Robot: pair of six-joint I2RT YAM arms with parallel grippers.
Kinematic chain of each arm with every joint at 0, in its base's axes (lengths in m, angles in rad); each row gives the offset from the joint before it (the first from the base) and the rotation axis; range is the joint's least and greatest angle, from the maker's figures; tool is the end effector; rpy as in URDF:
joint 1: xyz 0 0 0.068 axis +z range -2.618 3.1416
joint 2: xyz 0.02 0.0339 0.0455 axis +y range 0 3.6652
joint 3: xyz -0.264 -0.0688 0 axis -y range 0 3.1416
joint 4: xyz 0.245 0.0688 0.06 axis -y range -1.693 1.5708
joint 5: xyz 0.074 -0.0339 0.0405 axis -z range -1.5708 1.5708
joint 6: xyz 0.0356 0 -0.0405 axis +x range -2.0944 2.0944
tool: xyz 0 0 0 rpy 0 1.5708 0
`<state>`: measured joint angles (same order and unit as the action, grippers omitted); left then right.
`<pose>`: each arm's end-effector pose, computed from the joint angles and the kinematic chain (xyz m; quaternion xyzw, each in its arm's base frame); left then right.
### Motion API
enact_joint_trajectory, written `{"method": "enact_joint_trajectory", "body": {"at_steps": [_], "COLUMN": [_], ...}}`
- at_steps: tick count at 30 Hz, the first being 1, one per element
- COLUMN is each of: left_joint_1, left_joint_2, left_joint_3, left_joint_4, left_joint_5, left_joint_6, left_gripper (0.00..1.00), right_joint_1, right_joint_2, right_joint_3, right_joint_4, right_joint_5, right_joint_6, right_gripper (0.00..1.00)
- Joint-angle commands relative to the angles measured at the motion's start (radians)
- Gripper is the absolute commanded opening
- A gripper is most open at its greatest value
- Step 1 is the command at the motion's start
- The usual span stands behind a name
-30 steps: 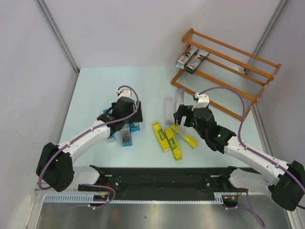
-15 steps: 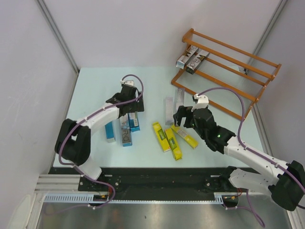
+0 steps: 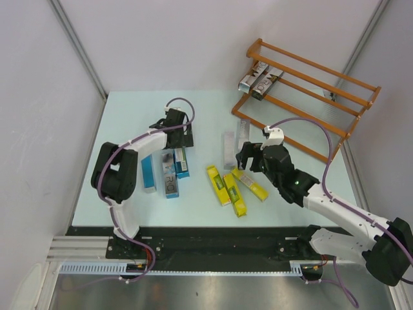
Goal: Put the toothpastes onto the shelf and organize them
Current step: Pick up the toothpaste from the center of the board.
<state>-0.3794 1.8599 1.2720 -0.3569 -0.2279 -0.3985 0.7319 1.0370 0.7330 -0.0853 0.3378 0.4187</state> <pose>0.3709 -0.1392 0.1925 -0.0440 0.9449 -0.0159 0.3241 0.1841 0.1496 0.2838 -0.0352 0.8233 0.1816 0.5366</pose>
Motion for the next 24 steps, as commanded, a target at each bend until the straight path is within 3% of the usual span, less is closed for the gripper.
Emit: {"method": "enact_joint_trajectory", "body": {"at_steps": [1,8,12,24], "left_joint_1": [0.031,0.033,0.033,0.016], "left_joint_2": [0.024,0.077,0.071,-0.086], "left_joint_3": [0.047,0.061,0.043,-0.065], "left_joint_4": [0.015,0.033,0.050,0.144], "left_joint_5": [0.050,0.101,0.116,0.297], "left_joint_6": [0.024,0.029,0.032,0.035], "left_gripper": [0.93,0.77,0.61,0.47], "right_joint_1": [-0.012,-0.028,-0.032,-0.035], "right_joint_2": [0.015,0.028,0.021,-0.025], "right_joint_3": [-0.012,-0.011,-0.012,-0.012], "right_joint_4": [0.032,0.038,0.033,0.030], "right_joint_5": [-0.019,-0.033,-0.042,-0.071], "right_joint_6": [0.009,0.014,0.018,0.040], "right_gripper": [0.98,0.98,0.99,0.98]}}
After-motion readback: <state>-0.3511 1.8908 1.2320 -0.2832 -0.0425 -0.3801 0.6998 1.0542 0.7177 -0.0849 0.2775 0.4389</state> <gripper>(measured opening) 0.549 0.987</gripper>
